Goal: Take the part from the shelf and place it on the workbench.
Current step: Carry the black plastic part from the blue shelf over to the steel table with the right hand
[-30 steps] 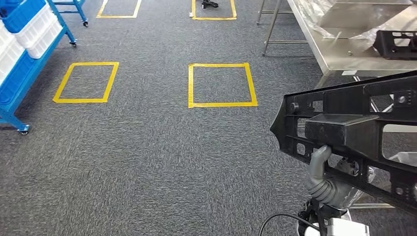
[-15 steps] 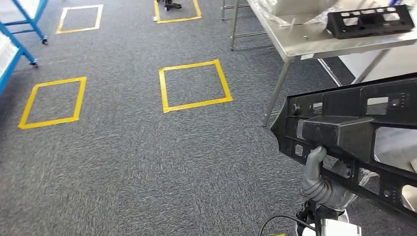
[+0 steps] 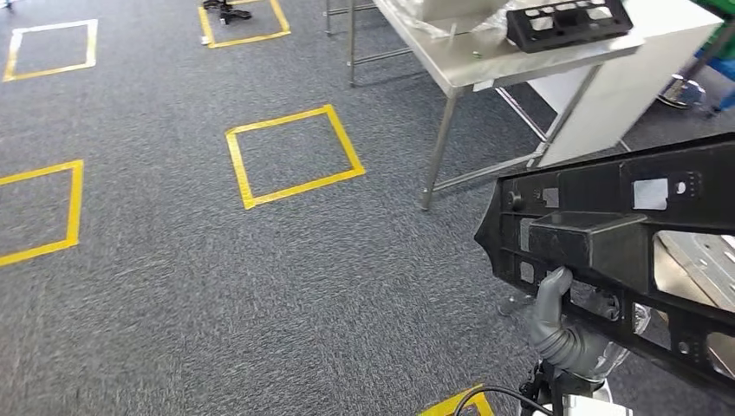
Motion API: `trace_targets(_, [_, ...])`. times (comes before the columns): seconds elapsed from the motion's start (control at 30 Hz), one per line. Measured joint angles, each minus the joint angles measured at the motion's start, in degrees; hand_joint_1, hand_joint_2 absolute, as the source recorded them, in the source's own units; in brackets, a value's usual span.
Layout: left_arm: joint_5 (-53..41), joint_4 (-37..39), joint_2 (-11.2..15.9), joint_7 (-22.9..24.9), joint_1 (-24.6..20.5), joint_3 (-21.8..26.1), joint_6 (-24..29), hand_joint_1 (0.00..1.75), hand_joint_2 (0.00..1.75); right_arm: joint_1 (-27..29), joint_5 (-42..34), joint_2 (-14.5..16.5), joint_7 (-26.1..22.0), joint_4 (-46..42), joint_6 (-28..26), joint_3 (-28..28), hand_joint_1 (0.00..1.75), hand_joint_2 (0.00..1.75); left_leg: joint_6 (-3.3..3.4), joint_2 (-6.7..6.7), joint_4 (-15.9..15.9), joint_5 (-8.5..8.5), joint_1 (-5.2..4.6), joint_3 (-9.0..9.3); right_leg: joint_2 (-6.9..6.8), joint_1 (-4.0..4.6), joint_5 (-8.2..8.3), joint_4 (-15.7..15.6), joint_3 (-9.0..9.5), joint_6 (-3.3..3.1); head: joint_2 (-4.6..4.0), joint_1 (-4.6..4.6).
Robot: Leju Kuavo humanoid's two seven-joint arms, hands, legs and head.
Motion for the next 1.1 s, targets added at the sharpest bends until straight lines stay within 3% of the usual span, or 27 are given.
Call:
trace_targets(0.03, [-0.05,0.0,0.0,0.02,0.04,0.01,-0.01,0.0,0.0,0.08,0.0,0.0,0.03,0.02,0.0,0.01,1.75,1.75,-0.01,0.82,0.02,-0.07,-0.04,0.01,-0.24,-0.04,0.27,0.75,-0.31,0.09,-0.01,0.01])
trace_targets(0.07, [-0.09,0.0,-0.01,0.03,0.03,0.01,-0.02,0.0,0.0,0.13,0.0,0.0,0.05,0.02,0.0,0.01,1.75,1.75,-0.06,1.58,0.05,-0.16,-0.05,0.07,-0.52,-0.06,1.56,-0.76,0.55,0.1,-0.01,0.01])
trace_targets(0.1, [-0.13,0.0,-0.05,0.03,-0.01,0.01,-0.02,0.0,0.0,0.16,0.0,0.0,0.05,0.02,0.0,0.01,1.75,1.75,-0.16,2.23,0.07,-0.27,-0.05,0.17,-1.09,-0.03,3.41,-4.04,2.36,0.03,0.0,0.01])
trace_targets(0.17, [-0.15,0.0,-0.14,0.03,-0.09,-0.01,-0.02,0.0,0.0,0.14,0.0,0.0,0.06,0.01,0.0,0.01,1.75,1.75,-0.57,3.34,0.12,-0.6,-0.24,0.53,-3.74,0.33,6.18,-11.86,6.6,-0.52,0.01,-0.02])
trace_targets(0.23, [-0.17,0.0,-0.19,0.04,-0.14,-0.01,-0.02,0.0,0.0,0.13,0.0,0.0,0.06,0.0,0.0,0.01,1.75,1.75,-1.17,4.27,0.07,-0.88,-0.48,0.91,-5.02,0.81,6.74,-15.19,8.29,-1.22,0.01,-0.04])
trace_targets(0.3, [-0.24,0.0,-0.19,0.06,-0.23,0.0,-0.04,0.0,0.0,0.23,0.01,-0.04,0.04,-0.03,0.0,0.01,1.75,1.75,-1.81,5.28,-0.16,-1.12,-0.54,1.32,-3.62,0.79,6.94,-15.39,8.3,-1.86,0.01,-0.06])
trace_targets(0.33, [-0.28,0.0,-0.19,0.07,-0.28,0.0,-0.05,0.0,0.0,0.3,0.04,-0.05,0.01,-0.07,0.0,0.01,1.75,1.75,-2.14,5.01,0.04,-1.49,-0.46,1.49,-2.99,0.63,7.08,-15.69,8.47,-2.19,0.01,-0.09])
trace_targets(0.4, [-0.33,0.0,-0.18,0.11,-0.28,-0.01,-0.06,0.0,0.0,0.27,0.16,-0.07,-0.07,-0.16,0.04,0.02,1.75,1.75,-2.6,2.59,3.3,-3.79,-0.27,0.38,-1.73,0.22,7.42,-16.26,8.83,-2.88,0.01,-0.3])
trace_targets(0.47, [-0.4,0.0,-0.19,0.24,-0.19,-0.01,-0.07,0.0,0.0,0.18,0.31,-0.07,-0.08,-0.18,0.12,0.06,1.75,1.75,-2.78,-0.12,10.81,-7.52,-0.07,-3.04,-0.44,0.27,7.44,-16.27,8.81,-3.27,0.0,-0.45])
trace_targets(0.5, [-0.43,0.0,-0.19,0.33,-0.09,-0.01,-0.07,0.0,0.0,0.19,0.37,-0.07,-0.07,-0.16,0.14,0.08,1.75,1.75,-2.85,-0.59,14.34,-8.76,-0.02,-4.83,0.33,0.33,7.42,-16.2,8.79,-3.39,0.0,-0.45])
trace_targets(0.53, [-0.47,0.0,-0.2,0.41,0.02,-0.01,-0.07,0.0,0.0,0.21,0.45,-0.07,-0.06,-0.16,0.15,0.1,1.75,1.75,-2.87,-0.81,16.31,-8.94,-0.03,-5.94,1.17,0.39,7.38,-16.1,8.8,-3.44,0.0,-0.46])
trace_targets(0.57, [-0.49,0.0,-0.19,0.48,0.11,-0.01,-0.07,0.0,0.0,0.23,0.52,-0.07,-0.06,-0.15,0.15,0.11,1.75,1.75,-2.83,-0.94,16.04,-7.9,-0.02,-6.06,2.05,0.42,7.33,-15.96,8.83,-3.43,0.01,-0.46])
trace_targets(0.6, [-0.51,0.0,-0.19,0.5,0.14,-0.01,-0.07,0.0,0.0,0.25,0.59,-0.07,-0.05,-0.15,0.14,0.12,1.75,1.75,-2.71,-1.17,13.59,-5.9,-0.02,-5.18,2.87,0.43,7.26,-15.81,8.89,-3.38,0.01,-0.48])
trace_targets(0.63, [-0.54,0.0,-0.18,0.51,0.15,-0.01,-0.08,0.0,0.0,0.25,0.65,-0.07,-0.05,-0.15,0.14,0.13,1.75,1.75,-2.53,-2.03,9.53,-3.46,0.01,-3.62,3.62,0.4,7.14,-15.61,8.91,-3.25,0.02,-0.48])
trace_targets(0.7, [-0.59,0.0,-0.17,0.51,0.15,-0.01,-0.11,0.0,0.0,0.19,0.72,-0.07,-0.05,-0.15,0.13,0.15,1.75,1.75,-2.14,-4.61,2.85,-0.62,0.11,-1.05,4.92,0.41,6.9,-15.06,8.6,-2.78,0.01,-0.46])
trace_targets(0.73, [-0.6,0.0,-0.17,0.51,0.08,-0.01,-0.12,0.0,0.0,0.18,0.74,-0.07,-0.05,-0.15,0.13,0.15,1.75,1.75,-1.96,-5.52,1.24,-0.25,0.06,-0.45,5.52,0.31,6.87,-14.88,8.32,-2.44,0.01,-0.45])
trace_targets(0.8, [-0.64,0.0,-0.17,0.51,-0.08,-0.01,-0.15,0.0,0.0,0.23,0.76,-0.07,-0.05,-0.16,0.13,0.16,1.75,1.75,-1.55,-5.05,0.88,-0.28,-0.06,-0.27,6.67,0.13,7.09,-14.89,7.88,-1.68,0.01,-0.45])
trace_targets(0.83, [-0.65,0.0,-0.17,0.51,-0.16,-0.01,-0.16,0.0,0.0,0.3,0.77,-0.07,-0.06,-0.16,0.12,0.16,1.75,1.75,-1.2,-4.42,0.59,-0.1,0.0,-0.14,6.56,0.09,7.06,-14.8,7.74,-1.36,0.01,-0.43])
trace_targets(0.9, [-0.69,0.0,-0.18,0.51,-0.15,0.01,-0.19,0.0,0.0,0.24,0.8,-0.08,-0.06,-0.17,0.1,0.17,1.75,1.75,-0.51,-3.0,-0.12,0.31,0.29,0.08,3.99,0.29,5.54,-12.53,6.56,-0.85,0.0,-0.13])
trace_targets(0.97, [-0.84,0.0,-0.17,0.51,-0.06,0.01,-0.26,0.0,0.0,0.08,0.86,-0.08,-0.02,-0.16,0.09,0.21,1.75,1.75,-0.16,-1.5,-0.38,0.38,0.26,0.16,0.82,0.26,2.15,-6.21,3.4,-0.45,-0.01,0.16])
trace_targets(1.03, [-0.98,0.0,-0.17,0.52,0.06,0.01,-0.37,0.0,0.0,0.06,0.96,-0.07,0.13,-0.05,0.12,0.24,1.75,1.75,-0.1,0.04,-0.35,0.23,0.2,0.17,-0.06,0.04,0.21,-0.27,0.31,-0.13,0.0,0.17])
trace_targets(1.07, [-1.04,0.0,-0.17,0.52,0.08,0.01,-0.41,0.0,0.0,0.1,1.05,-0.07,0.23,0.03,0.14,0.24,1.75,1.75,-0.14,0.81,-0.34,0.13,0.19,0.23,-0.29,-0.05,0.79,0.11,0.06,-0.03,0.0,0.18])
trace_targets(1.1, [-1.09,0.0,-0.19,0.53,0.06,0.01,-0.45,0.0,0.0,0.13,1.19,-0.07,0.36,0.1,0.16,0.24,1.75,1.75,-0.23,1.5,-0.32,0.0,0.19,0.36,-0.61,-0.11,2.4,-1.87,1.05,0.0,0.0,0.19])
